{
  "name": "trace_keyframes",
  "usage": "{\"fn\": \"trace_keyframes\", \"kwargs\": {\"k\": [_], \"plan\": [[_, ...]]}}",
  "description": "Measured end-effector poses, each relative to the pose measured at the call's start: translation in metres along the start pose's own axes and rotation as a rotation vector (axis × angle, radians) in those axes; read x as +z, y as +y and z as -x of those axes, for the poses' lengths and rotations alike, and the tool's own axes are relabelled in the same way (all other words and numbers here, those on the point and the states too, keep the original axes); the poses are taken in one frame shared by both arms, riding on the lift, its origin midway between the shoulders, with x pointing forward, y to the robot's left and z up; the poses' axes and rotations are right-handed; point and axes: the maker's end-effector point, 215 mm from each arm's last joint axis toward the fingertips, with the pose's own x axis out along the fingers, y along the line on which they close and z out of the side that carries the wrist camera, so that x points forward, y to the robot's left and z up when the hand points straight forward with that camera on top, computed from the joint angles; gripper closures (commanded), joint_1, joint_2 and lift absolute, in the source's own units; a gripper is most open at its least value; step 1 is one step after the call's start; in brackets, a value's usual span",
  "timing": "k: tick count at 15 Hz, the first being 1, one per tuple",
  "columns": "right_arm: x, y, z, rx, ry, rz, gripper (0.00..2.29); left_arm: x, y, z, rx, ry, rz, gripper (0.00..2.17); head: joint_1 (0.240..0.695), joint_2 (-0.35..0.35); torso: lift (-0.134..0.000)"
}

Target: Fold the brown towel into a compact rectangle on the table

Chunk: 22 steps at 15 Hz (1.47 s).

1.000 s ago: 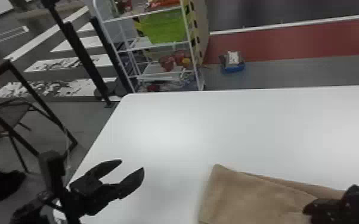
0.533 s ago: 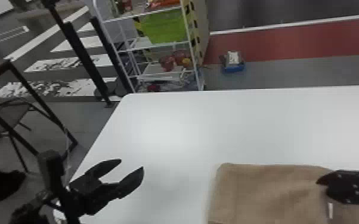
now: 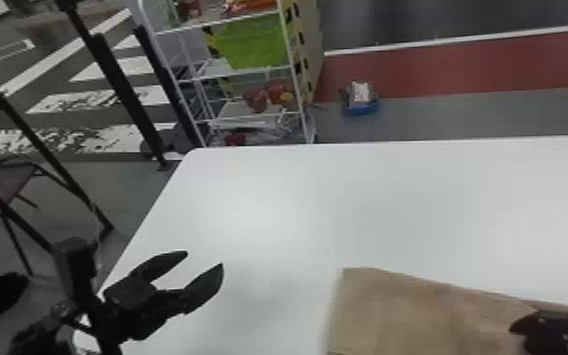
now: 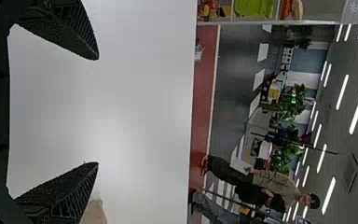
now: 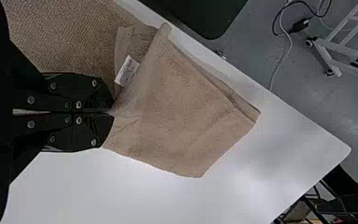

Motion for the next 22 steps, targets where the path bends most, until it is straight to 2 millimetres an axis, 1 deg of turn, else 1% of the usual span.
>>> {"fn": "trace_keyframes", "kwargs": {"k": [2, 3, 4, 5, 6, 7, 8, 9, 10, 11, 13, 15, 17, 19, 21, 22], "plan": [[0.004, -0.005, 0.002, -0.012, -0.010, 0.003, 1.48, 0.000, 0.001, 0.001, 0.001, 0.000, 0.000, 0.08, 0.695, 0.331, -0.134], [0.006, -0.012, 0.010, -0.037, -0.014, 0.003, 1.48, 0.000, 0.002, 0.003, 0.005, 0.001, 0.000, 0.08, 0.695, 0.333, -0.134], [0.008, -0.019, 0.022, -0.066, -0.017, 0.003, 1.48, 0.000, 0.003, 0.003, 0.006, 0.001, 0.000, 0.08, 0.695, 0.332, -0.134], [0.009, -0.026, 0.040, -0.107, -0.016, 0.001, 1.48, 0.000, 0.004, 0.004, 0.007, 0.001, 0.000, 0.08, 0.695, 0.327, -0.134], [0.008, -0.030, 0.057, -0.140, -0.011, -0.003, 1.48, 0.000, 0.004, 0.004, 0.009, 0.001, 0.000, 0.08, 0.695, 0.306, -0.134], [0.003, -0.031, 0.072, -0.164, 0.000, -0.010, 1.48, 0.000, 0.004, 0.004, 0.010, 0.001, 0.000, 0.08, 0.695, 0.291, -0.134], [-0.003, -0.025, 0.078, -0.166, 0.013, -0.019, 1.48, 0.000, 0.004, 0.003, 0.010, 0.001, 0.000, 0.08, 0.695, 0.279, -0.134], [-0.009, -0.014, 0.077, -0.149, 0.025, -0.026, 1.48, 0.000, 0.003, 0.002, 0.008, 0.000, 0.001, 0.08, 0.695, 0.269, -0.134], [-0.015, -0.003, 0.071, -0.124, 0.033, -0.027, 1.48, 0.001, 0.002, 0.001, 0.007, 0.000, 0.001, 0.08, 0.695, 0.259, -0.134], [-0.021, 0.009, 0.061, -0.093, 0.038, -0.028, 1.48, 0.001, 0.001, -0.001, 0.004, -0.001, 0.001, 0.08, 0.695, 0.248, -0.134], [-0.023, 0.023, 0.045, -0.050, 0.034, -0.030, 1.48, 0.001, 0.000, -0.001, 0.002, 0.000, -0.001, 0.08, 0.695, 0.250, -0.134], [-0.021, 0.025, 0.039, -0.038, 0.028, -0.026, 1.48, 0.001, -0.001, -0.001, 0.001, 0.001, -0.003, 0.08, 0.695, 0.257, -0.134], [-0.022, 0.024, 0.039, -0.037, 0.032, -0.023, 1.48, 0.000, 0.000, -0.001, 0.002, 0.002, -0.003, 0.08, 0.695, 0.260, -0.134], [-0.024, 0.020, 0.048, -0.058, 0.035, -0.023, 1.48, 0.000, 0.000, -0.001, 0.005, 0.004, -0.003, 0.08, 0.695, 0.256, -0.134], [-0.024, 0.010, 0.074, -0.115, 0.043, -0.017, 1.48, 0.000, -0.001, -0.002, 0.003, 0.005, -0.005, 0.08, 0.695, 0.229, -0.134], [-0.026, 0.007, 0.092, -0.147, 0.051, -0.016, 1.48, 0.000, -0.001, -0.003, 0.004, 0.005, -0.006, 0.08, 0.695, 0.214, -0.134]]}}
